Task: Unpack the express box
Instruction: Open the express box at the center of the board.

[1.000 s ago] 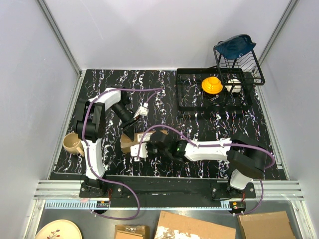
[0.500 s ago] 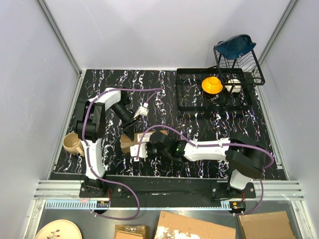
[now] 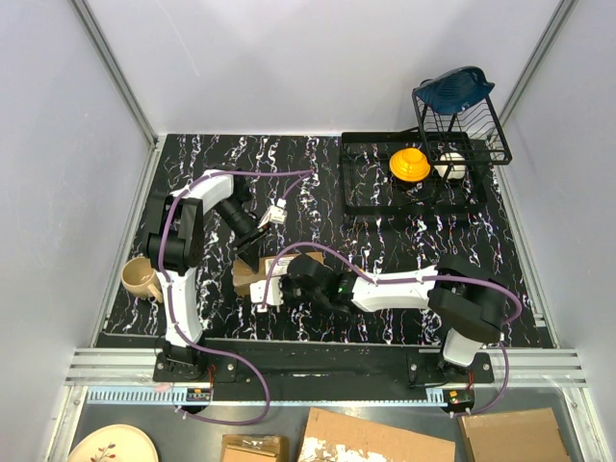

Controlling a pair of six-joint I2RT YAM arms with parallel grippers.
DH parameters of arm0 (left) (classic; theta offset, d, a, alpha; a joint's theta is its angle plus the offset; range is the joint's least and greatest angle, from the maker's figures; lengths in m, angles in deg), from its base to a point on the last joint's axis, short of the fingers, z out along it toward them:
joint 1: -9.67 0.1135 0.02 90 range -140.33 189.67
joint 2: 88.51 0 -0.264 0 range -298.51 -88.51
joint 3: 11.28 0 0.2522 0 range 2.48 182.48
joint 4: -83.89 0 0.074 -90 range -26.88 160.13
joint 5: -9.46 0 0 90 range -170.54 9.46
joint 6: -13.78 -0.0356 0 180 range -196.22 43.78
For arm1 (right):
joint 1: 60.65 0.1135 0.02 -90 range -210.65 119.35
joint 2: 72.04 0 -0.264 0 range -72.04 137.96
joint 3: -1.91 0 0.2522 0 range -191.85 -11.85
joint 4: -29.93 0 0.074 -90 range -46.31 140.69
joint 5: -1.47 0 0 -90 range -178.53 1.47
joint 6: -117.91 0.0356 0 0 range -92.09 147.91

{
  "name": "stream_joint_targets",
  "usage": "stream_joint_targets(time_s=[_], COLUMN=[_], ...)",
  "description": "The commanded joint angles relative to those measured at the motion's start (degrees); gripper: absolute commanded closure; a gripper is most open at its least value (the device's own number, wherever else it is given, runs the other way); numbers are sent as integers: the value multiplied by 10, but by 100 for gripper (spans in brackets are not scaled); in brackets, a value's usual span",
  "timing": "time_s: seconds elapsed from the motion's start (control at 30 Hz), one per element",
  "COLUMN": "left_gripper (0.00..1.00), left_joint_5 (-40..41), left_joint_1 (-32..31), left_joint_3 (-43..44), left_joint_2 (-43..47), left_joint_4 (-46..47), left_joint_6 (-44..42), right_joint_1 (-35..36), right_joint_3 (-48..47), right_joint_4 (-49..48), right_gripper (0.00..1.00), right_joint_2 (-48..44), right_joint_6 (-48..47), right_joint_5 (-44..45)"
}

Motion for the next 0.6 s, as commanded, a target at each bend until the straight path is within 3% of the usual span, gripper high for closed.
stream_joint_targets(time_s=[0.0, 0.27, 0.57], left_gripper=[56, 56, 56], left_joint_5=[76, 76, 77], left_joint_1=[-3, -3, -2], left_joint_3=[-18, -25, -20], left_joint_2=[-29, -26, -29], left_joint_4=[13, 15, 15], left_joint_6=[-39, -41, -39], right_joint_1=[2, 2, 6], right_joint_3=[-8, -18, -16], right_joint_4=[0, 14, 41], right_gripper=[79, 100, 100], right_joint_2=[19, 30, 18], right_joint_6=[0, -7, 14], right_joint_5=[17, 22, 4])
